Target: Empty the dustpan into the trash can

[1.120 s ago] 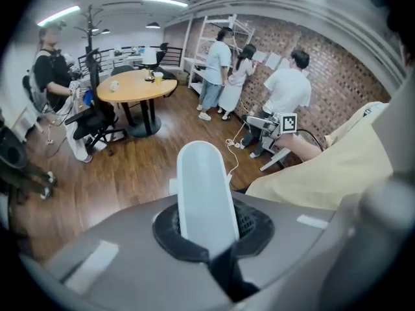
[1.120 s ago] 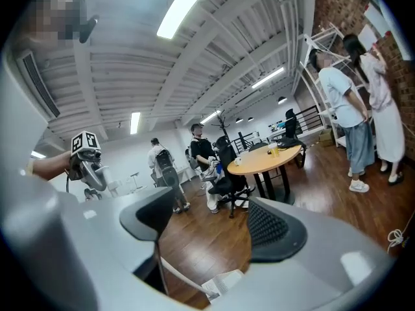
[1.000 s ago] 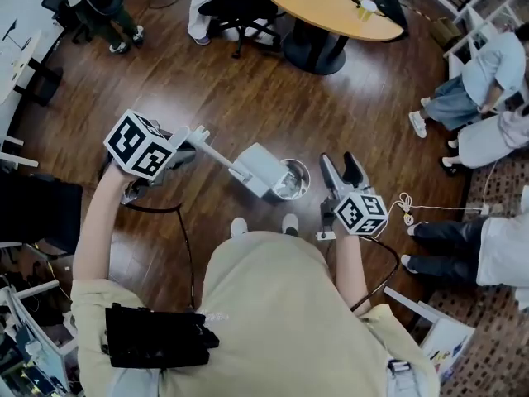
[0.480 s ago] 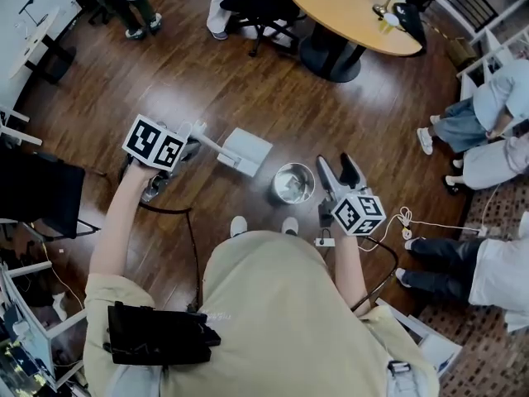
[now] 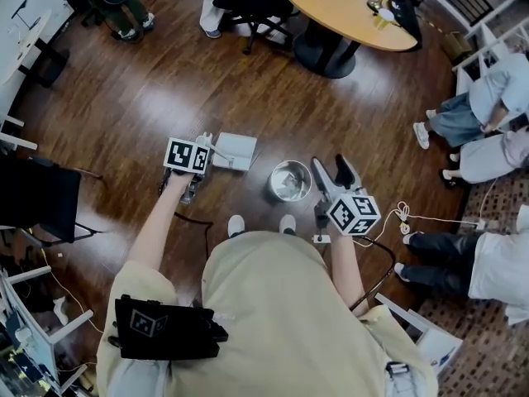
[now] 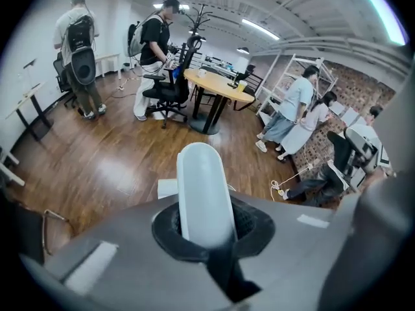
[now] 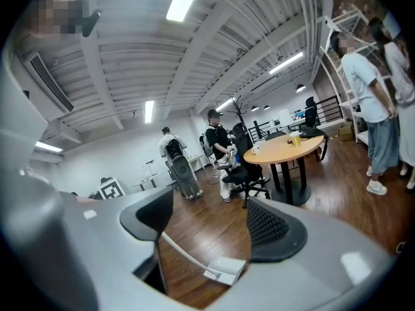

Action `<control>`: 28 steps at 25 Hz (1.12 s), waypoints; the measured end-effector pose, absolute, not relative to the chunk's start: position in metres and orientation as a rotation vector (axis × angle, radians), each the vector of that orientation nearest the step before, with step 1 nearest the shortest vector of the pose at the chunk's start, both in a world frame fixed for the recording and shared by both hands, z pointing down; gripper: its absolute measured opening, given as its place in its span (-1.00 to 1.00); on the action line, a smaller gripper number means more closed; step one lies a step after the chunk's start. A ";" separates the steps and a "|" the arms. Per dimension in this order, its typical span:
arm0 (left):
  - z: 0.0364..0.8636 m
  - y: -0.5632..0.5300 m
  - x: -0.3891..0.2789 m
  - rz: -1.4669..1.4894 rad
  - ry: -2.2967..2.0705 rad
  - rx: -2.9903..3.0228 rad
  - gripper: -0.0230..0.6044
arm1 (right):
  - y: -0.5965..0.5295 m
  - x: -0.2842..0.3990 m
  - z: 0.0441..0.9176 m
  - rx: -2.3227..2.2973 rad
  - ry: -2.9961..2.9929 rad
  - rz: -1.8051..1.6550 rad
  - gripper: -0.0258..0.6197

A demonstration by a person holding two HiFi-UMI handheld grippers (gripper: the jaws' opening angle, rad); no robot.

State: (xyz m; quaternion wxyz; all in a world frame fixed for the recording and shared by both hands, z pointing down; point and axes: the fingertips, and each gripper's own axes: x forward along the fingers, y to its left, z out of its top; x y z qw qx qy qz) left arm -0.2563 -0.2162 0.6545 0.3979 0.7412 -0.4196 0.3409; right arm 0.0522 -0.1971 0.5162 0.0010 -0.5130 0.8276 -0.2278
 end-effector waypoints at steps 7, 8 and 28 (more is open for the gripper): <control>0.713 -0.206 -0.254 0.807 -1.117 1.789 -0.88 | -0.188 0.057 0.526 -1.650 2.590 -0.743 0.15; 0.722 -0.201 -0.253 0.824 -1.108 1.797 -0.88 | -0.187 0.058 0.526 -1.653 2.589 -0.744 0.15; 0.812 -0.110 -0.264 1.103 -1.154 1.794 -0.69 | -0.178 0.062 0.538 -1.651 2.602 -0.778 0.15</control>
